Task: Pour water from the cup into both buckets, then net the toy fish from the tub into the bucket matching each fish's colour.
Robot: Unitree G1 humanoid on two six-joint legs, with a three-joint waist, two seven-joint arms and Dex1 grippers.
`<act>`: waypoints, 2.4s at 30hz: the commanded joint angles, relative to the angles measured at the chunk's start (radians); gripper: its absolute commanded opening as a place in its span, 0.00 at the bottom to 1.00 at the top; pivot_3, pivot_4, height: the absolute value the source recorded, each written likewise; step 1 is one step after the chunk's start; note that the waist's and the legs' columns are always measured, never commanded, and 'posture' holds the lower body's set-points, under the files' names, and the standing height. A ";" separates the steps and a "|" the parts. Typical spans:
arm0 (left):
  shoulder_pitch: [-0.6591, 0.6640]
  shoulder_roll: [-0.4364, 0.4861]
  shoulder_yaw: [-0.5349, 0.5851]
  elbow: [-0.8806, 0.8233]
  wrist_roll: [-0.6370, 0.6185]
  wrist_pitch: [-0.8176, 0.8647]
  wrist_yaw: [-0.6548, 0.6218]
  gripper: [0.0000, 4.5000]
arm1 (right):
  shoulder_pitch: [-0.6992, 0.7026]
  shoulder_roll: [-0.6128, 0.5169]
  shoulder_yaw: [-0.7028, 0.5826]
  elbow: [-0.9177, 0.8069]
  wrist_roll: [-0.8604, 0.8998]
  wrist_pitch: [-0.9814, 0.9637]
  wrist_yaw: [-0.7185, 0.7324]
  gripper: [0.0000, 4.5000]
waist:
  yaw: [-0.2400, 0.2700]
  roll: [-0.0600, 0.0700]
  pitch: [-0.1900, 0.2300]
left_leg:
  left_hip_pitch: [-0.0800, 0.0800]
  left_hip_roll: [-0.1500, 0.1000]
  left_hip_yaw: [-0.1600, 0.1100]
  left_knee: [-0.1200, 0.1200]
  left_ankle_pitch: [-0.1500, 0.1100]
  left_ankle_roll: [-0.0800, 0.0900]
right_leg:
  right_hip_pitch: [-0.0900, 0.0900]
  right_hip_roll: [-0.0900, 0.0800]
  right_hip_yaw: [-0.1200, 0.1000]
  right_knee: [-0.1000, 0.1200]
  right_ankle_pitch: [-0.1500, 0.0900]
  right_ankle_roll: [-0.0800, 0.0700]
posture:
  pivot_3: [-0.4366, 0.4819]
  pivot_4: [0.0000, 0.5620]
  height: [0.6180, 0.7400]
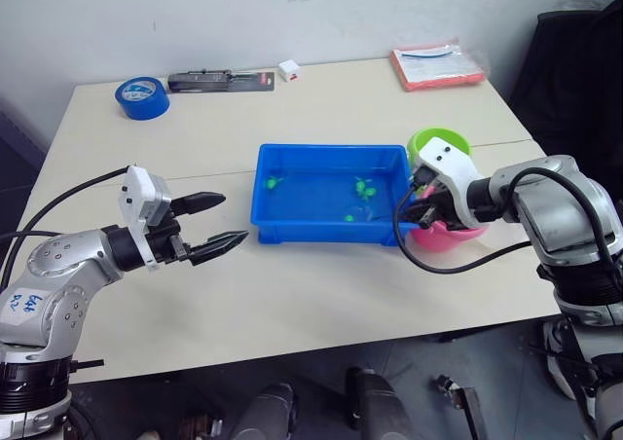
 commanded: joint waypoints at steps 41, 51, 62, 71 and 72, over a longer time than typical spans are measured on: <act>-0.023 0.043 0.041 -0.034 -0.008 0.001 -0.015 1.00 | 0.002 0.096 -0.216 0.074 0.295 -0.058 -0.253 0.17 | -0.002 0.000 0.000 | 0.000 0.000 0.000 0.000 0.000 0.000 | 0.000 0.000 0.000 -0.001 0.000 0.000 | 0.48 0.27 1.00; -0.121 0.030 -0.010 0.055 0.024 -0.049 -0.048 1.00 | 0.122 0.066 -0.412 -0.109 0.404 -0.059 -0.281 0.17 | 0.001 0.000 0.000 | 0.000 0.000 0.000 0.000 0.000 0.000 | 0.000 0.000 0.000 0.000 0.000 0.000 | 0.48 0.27 1.00; -0.267 -0.002 -0.091 0.180 0.060 -0.107 -0.107 1.00 | 0.135 0.004 -0.570 -0.047 0.332 -0.162 -0.464 0.17 | -0.001 0.000 0.000 | 0.000 0.000 0.000 0.000 0.000 0.000 | 0.000 0.000 0.000 0.000 0.000 0.000 | 0.48 0.27 1.00; -0.312 -0.018 -0.119 0.235 0.087 -0.136 -0.141 1.00 | 0.139 -0.092 -0.419 0.053 0.160 -0.386 -0.528 0.17 | -0.005 0.000 0.000 | 0.000 0.000 0.001 0.000 0.000 0.000 | -0.001 0.000 0.000 0.001 0.000 0.000 | 0.48 0.27 1.00; -0.314 -0.020 -0.121 0.237 0.088 -0.138 -0.142 1.00 | 0.147 -0.116 -0.380 0.055 0.124 -0.424 -0.524 0.17 | -0.005 0.000 0.000 | 0.000 0.000 0.001 0.000 0.000 0.000 | -0.001 0.000 0.000 0.001 0.000 0.000 | 0.48 0.27 1.00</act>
